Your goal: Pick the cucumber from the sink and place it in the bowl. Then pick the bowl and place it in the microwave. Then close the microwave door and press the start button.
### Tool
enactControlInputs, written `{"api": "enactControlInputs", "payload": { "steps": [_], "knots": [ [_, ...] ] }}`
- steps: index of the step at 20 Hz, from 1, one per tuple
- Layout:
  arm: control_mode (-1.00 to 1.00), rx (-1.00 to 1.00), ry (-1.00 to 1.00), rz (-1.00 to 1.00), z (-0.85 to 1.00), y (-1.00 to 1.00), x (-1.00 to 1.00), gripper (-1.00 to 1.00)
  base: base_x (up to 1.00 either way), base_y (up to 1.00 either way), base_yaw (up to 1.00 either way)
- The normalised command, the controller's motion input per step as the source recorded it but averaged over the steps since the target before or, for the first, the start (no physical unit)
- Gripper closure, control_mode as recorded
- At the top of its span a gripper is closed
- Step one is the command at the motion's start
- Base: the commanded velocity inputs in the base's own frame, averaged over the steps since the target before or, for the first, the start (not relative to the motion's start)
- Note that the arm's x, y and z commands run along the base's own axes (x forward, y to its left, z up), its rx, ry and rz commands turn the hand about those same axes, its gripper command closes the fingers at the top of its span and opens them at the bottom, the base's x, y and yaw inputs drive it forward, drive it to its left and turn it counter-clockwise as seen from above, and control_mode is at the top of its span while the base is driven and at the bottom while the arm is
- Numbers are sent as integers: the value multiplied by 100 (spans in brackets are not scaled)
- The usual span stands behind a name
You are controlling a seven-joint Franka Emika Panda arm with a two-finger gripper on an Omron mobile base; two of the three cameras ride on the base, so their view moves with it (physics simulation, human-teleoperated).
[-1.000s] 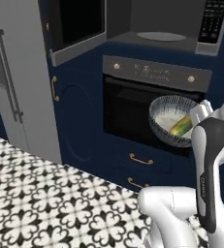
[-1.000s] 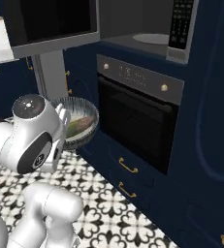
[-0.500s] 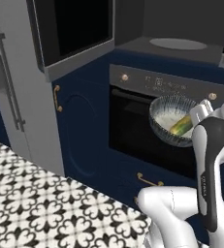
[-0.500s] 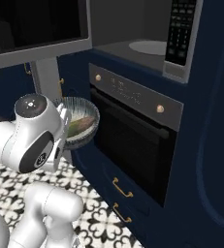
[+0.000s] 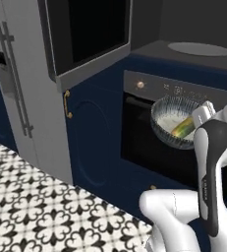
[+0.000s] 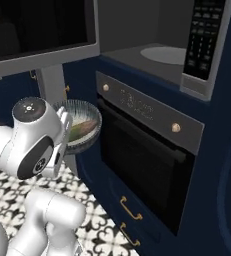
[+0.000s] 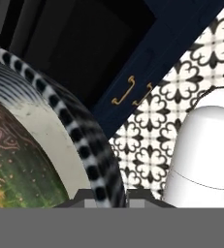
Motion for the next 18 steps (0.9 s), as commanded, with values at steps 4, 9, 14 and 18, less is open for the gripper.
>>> {"api": "enactControlInputs", "payload": {
  "steps": [4, 9, 14, 18],
  "knots": [
    [100, 0, 0, 0, 0, 0, 0, 100, 95, 0, 7],
    [100, 0, 0, 0, 0, 0, 0, 100, 58, 0, 3],
    [100, 0, 0, 0, 0, 0, 0, 100, 19, -21, 3],
    [100, 0, 0, 0, 0, 0, 0, 100, 0, -54, 13]
  ]
}}
